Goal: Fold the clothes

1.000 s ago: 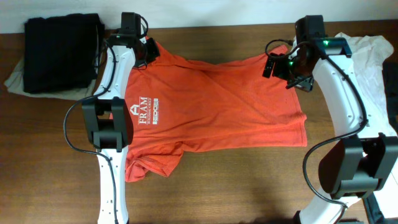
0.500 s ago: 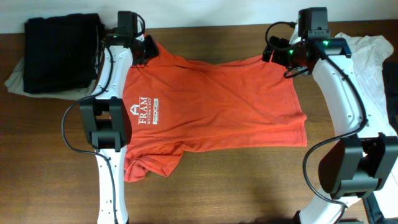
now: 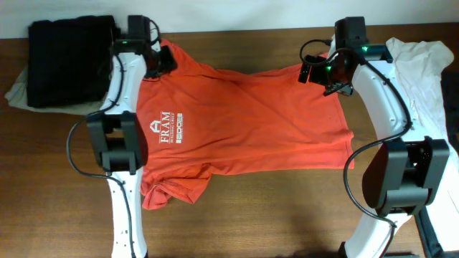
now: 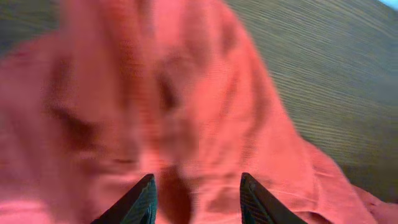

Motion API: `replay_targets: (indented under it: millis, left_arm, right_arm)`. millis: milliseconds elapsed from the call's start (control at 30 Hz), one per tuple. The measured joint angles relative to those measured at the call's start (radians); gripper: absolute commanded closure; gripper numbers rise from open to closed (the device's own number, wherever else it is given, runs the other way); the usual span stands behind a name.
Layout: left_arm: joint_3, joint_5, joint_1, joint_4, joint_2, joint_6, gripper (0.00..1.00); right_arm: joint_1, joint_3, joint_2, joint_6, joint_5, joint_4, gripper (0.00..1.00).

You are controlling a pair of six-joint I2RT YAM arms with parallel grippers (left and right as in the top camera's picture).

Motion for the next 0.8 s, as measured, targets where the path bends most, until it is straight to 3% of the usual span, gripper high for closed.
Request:
replay_targets:
  millis: [467, 600, 700, 800]
  left_arm:
    - [0.0, -0.084, -0.027, -0.056, 0.003, 0.024, 0.57]
    - [0.001, -0.072, -0.027, -0.037, 0.023, 0.034, 0.72]
    - [0.001, -0.069, -0.023, -0.022, 0.028, 0.042, 0.97]
    - [0.002, -0.064, -0.023, -0.017, 0.032, 0.041, 1.0]
  right_arm:
    - [0.0, 0.0, 0.0, 0.0, 0.0, -0.021, 0.01]
    - [0.0, 0.0, 0.0, 0.0, 0.0, -0.021, 0.01]
    - [0.0, 0.0, 0.0, 0.001, 0.0, -0.018, 0.01]
    - [0.0, 0.0, 0.0, 0.0, 0.0, -0.003, 0.01]
